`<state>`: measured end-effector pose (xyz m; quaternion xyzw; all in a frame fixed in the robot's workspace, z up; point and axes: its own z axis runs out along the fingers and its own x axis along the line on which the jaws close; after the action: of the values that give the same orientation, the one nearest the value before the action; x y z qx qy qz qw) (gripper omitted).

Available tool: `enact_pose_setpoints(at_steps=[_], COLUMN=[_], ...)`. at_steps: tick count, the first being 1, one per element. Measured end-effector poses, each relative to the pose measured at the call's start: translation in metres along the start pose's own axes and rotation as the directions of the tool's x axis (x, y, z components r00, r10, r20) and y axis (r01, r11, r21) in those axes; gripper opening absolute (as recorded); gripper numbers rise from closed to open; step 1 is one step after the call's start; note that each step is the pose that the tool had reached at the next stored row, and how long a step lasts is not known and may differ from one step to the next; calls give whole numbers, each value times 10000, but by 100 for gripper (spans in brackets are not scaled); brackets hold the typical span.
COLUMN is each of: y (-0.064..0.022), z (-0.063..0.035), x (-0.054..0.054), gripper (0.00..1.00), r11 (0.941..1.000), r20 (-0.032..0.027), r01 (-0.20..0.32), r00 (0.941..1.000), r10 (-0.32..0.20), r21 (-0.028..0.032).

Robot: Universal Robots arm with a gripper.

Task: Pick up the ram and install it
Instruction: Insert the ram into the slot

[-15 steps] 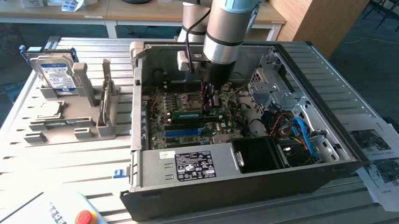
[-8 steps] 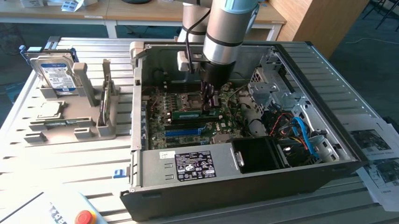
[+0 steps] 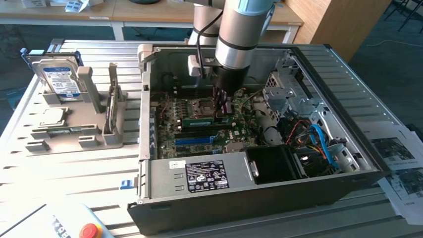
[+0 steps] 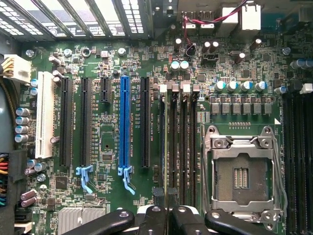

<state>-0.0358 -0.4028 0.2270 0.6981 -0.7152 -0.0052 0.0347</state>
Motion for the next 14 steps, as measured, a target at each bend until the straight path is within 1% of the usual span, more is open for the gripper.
enact_pose_setpoints(at_steps=[14], y=[-1], z=[-10], x=[2], gripper=[12], r11=[10000], r20=[0], r01=[18], r00=[10000], r10=[-18], r21=[1])
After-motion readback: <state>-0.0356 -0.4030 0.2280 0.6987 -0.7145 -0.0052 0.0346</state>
